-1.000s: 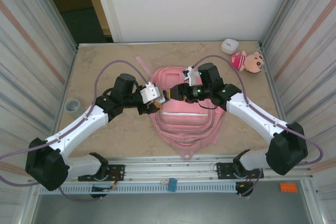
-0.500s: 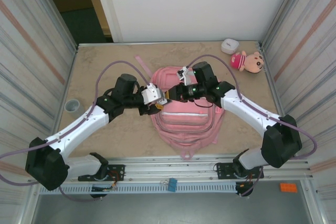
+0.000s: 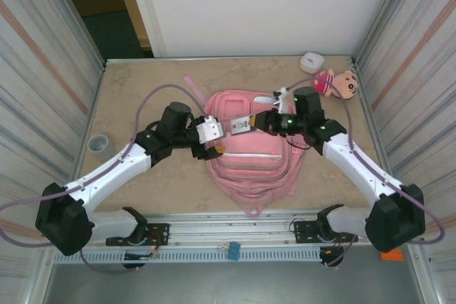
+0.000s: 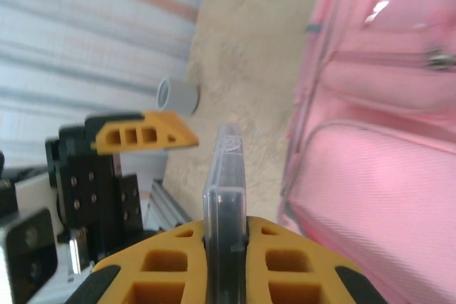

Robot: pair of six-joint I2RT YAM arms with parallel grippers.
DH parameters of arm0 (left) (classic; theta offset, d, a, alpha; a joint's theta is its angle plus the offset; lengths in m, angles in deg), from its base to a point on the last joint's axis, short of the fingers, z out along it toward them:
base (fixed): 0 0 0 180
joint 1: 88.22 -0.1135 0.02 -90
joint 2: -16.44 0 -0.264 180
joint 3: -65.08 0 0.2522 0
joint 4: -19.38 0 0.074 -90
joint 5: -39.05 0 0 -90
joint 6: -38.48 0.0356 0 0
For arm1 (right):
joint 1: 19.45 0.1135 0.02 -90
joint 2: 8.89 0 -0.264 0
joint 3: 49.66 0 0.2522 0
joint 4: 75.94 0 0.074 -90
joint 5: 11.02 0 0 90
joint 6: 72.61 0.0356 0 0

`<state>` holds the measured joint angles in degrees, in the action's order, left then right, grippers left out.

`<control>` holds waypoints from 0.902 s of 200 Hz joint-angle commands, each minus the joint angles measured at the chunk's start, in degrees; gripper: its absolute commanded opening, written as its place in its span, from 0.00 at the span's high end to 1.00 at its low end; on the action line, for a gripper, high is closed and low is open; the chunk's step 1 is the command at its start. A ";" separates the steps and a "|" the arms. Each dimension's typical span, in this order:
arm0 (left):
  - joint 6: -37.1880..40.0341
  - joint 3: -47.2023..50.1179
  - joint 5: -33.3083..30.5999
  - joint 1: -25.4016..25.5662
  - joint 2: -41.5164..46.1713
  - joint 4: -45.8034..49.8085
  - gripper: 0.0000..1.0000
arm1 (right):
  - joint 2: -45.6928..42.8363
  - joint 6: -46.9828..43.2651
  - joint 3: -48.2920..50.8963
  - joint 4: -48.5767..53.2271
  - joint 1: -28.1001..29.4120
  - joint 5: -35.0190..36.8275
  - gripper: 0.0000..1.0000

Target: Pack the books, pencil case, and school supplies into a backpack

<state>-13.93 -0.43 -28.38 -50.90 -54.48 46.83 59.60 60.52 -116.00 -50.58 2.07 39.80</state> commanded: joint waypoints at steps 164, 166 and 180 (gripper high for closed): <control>7.71 -4.62 -6.41 10.77 -17.09 -1.64 0.63 | -17.01 -2.53 8.10 10.97 -16.73 2.44 1.00; 7.45 -4.60 -6.51 10.78 -16.87 -1.87 0.64 | -17.08 -2.60 8.10 11.03 -16.87 2.49 1.00; 5.98 -4.26 -7.38 10.82 -15.11 -2.87 0.75 | -18.13 -3.02 8.12 11.96 -17.78 2.57 1.00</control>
<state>-6.04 -4.06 -32.77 -39.79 -72.42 48.27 43.91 59.80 -108.35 -40.79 -14.36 41.87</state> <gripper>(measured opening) 0.321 0.123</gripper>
